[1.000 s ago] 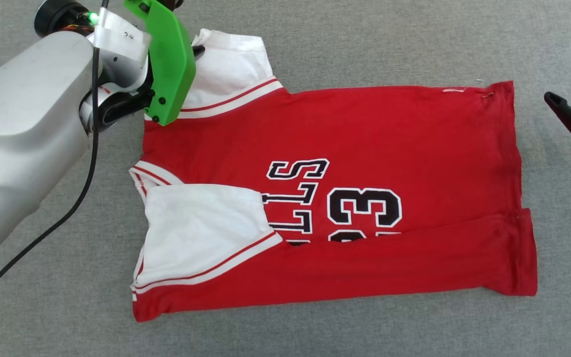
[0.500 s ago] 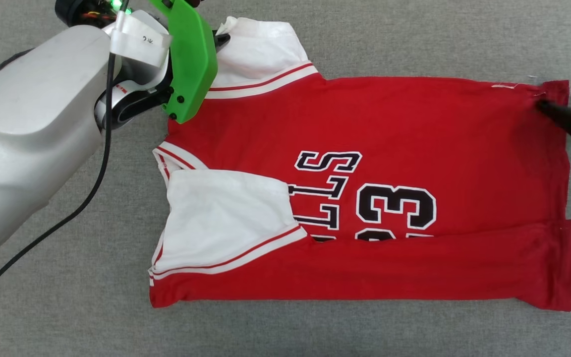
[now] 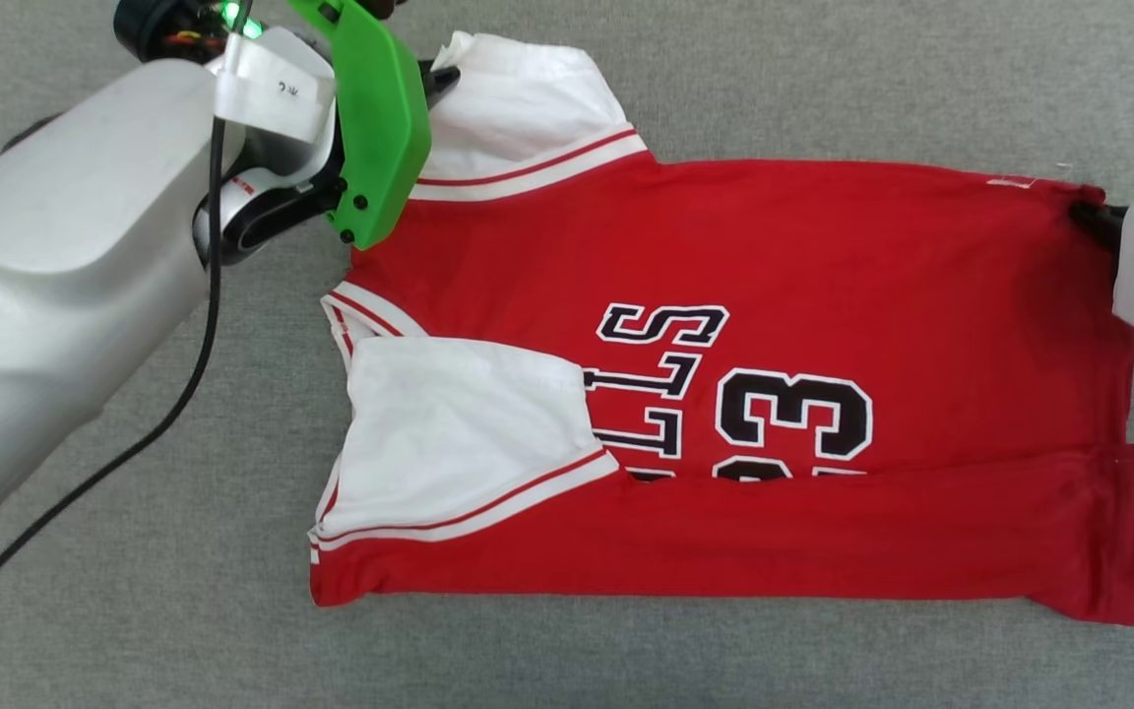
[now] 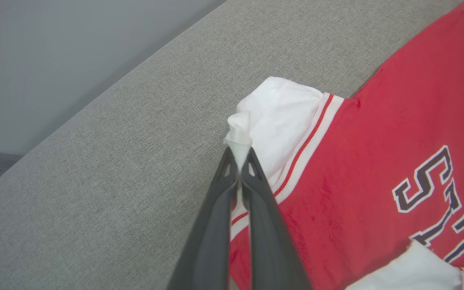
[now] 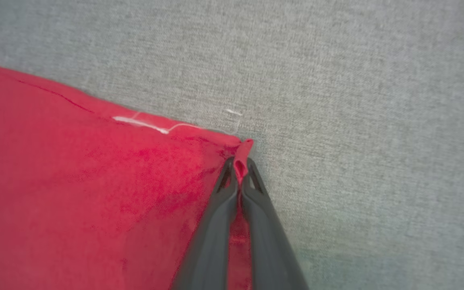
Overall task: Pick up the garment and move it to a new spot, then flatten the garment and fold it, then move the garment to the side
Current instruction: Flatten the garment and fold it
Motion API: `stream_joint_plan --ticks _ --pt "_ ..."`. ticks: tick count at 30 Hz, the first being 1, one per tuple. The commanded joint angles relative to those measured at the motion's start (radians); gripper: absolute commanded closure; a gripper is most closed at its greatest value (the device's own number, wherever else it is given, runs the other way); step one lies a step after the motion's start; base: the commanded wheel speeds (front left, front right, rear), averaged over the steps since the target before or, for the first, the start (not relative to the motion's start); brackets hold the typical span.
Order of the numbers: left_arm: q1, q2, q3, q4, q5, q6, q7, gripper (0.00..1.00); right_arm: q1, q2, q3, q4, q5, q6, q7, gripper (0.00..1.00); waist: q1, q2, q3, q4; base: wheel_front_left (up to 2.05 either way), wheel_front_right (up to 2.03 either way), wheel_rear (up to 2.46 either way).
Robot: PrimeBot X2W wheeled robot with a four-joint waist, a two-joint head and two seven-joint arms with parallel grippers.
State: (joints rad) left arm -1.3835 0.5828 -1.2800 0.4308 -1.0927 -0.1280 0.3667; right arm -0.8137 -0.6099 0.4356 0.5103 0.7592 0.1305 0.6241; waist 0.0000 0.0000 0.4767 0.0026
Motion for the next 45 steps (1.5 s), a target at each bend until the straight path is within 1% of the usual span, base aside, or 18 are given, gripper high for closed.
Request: stream_joint_plan --ticks 1,8,14,17,22,28,31,36,39,43,44,45 --pt "0.024 -0.004 0.001 0.005 -0.005 -0.003 -0.016 1.0 0.042 -0.008 0.024 0.003 0.012 0.0 -0.028 1.0 0.0 0.0 -0.05 0.001 0.0 0.0 0.0" --pt "0.114 0.012 0.0 -0.011 -0.013 -0.003 -0.059 1.0 0.125 -0.065 0.081 -0.075 0.051 0.0 -0.18 1.0 0.0 0.0 -0.161 0.011 0.0 0.0 0.0" --pt "0.233 0.048 0.0 -0.05 -0.012 0.0 -0.11 1.0 0.239 -0.107 0.094 -0.138 0.088 0.0 -0.281 1.0 0.0 0.0 -0.246 0.025 0.0 0.0 0.0" --pt "0.29 0.069 0.0 -0.077 -0.016 0.013 -0.13 1.0 0.295 -0.128 0.091 -0.165 0.097 0.0 -0.309 1.0 0.0 0.0 -0.274 0.032 0.0 0.0 0.0" --pt "0.401 0.112 0.0 -0.142 -0.022 0.051 -0.162 1.0 0.395 -0.145 0.072 -0.21 0.108 0.0 -0.344 1.0 0.0 0.0 -0.312 0.035 0.0 0.0 0.0" --pt "0.549 0.151 0.0 -0.221 -0.027 0.093 -0.175 1.0 0.52 -0.14 0.042 -0.257 0.119 0.0 -0.359 1.0 0.0 0.0 -0.339 0.035 0.0 0.0 0.0" --pt "0.61 0.16 0.0 -0.24 -0.034 0.112 -0.186 1.0 0.581 -0.132 0.018 -0.273 0.123 0.0 -0.365 1.0 0.0 0.0 -0.343 0.035 0.0 0.0 0.0" --pt "0.689 0.159 0.0 -0.24 -0.043 0.132 -0.196 1.0 0.666 -0.114 -0.016 -0.287 0.128 0.0 -0.366 1.0 0.0 0.0 -0.338 0.03 0.0 0.0 0.0" --pt "0.719 0.154 0.0 -0.226 -0.044 0.145 -0.2 1.0 0.693 -0.091 -0.029 -0.287 0.139 0.0 -0.36 1.0 0.0 0.0 -0.33 0.026 0.0 0.0 0.0" --pt "0.748 0.139 0.001 -0.199 -0.048 0.149 -0.212 1.0 0.715 -0.069 -0.037 -0.277 0.127 0.0 -0.353 1.0 0.0 0.0 -0.326 0.025 0.0 0.0 0.0" --pt "0.752 0.135 0.006 -0.193 -0.051 0.152 -0.224 0.88 0.718 -0.064 -0.04 -0.276 0.123 0.0 -0.353 0.94 0.0 0.0 -0.327 0.025 0.0 0.0 0.0" --pt "0.755 0.132 0.014 -0.188 -0.052 0.157 -0.242 0.0 0.718 -0.06 -0.044 -0.276 0.119 0.0 -0.353 0.61 0.0 0.0 -0.33 0.024 0.0 0.0 0.0"
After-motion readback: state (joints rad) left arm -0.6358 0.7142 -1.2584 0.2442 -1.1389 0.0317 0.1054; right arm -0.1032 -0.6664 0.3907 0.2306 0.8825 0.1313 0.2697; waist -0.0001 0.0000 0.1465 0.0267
